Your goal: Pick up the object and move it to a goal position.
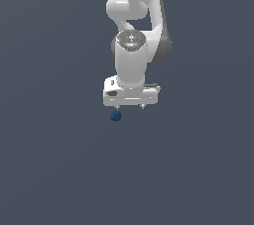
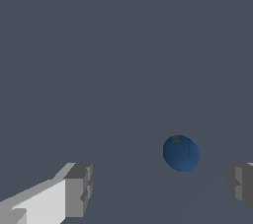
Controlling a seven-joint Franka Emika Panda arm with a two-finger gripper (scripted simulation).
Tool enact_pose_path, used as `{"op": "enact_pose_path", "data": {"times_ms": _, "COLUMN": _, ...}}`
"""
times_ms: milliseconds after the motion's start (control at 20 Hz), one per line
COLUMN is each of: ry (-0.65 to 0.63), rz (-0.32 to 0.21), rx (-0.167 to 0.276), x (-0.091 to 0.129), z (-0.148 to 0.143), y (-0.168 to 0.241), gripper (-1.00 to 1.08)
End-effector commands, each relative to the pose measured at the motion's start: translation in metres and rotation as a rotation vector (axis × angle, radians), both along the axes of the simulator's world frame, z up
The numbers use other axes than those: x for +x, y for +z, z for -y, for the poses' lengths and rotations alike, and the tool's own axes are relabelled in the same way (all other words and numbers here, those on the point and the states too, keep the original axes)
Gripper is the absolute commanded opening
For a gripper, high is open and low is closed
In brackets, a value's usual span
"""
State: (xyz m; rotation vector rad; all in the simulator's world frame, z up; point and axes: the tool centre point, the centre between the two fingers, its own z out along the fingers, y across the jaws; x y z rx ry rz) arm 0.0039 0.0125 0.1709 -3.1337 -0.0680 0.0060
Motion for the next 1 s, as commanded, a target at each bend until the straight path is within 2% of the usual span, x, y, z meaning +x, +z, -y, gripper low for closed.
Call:
{"op": "enact_pose_path", "data": {"times_ms": 0, "ry": -0.001, "rz": 0.000, "rx": 0.000, "x": 0.000, "z": 0.000, "y": 0.000, "gripper": 1.00}}
{"op": "enact_pose_path", "data": {"times_ms": 450, "ry": -0.030, "rz": 0.001, "rx": 0.001, "x": -0.009, "z": 0.019, "y": -0.025, "gripper": 1.00}}
{"op": "enact_pose_path", "data": {"times_ms": 950, "ry": -0.099, "rz": 0.003, "rx": -0.005, "x": -0.035, "z": 0.060, "y": -0.078, "gripper": 1.00}}
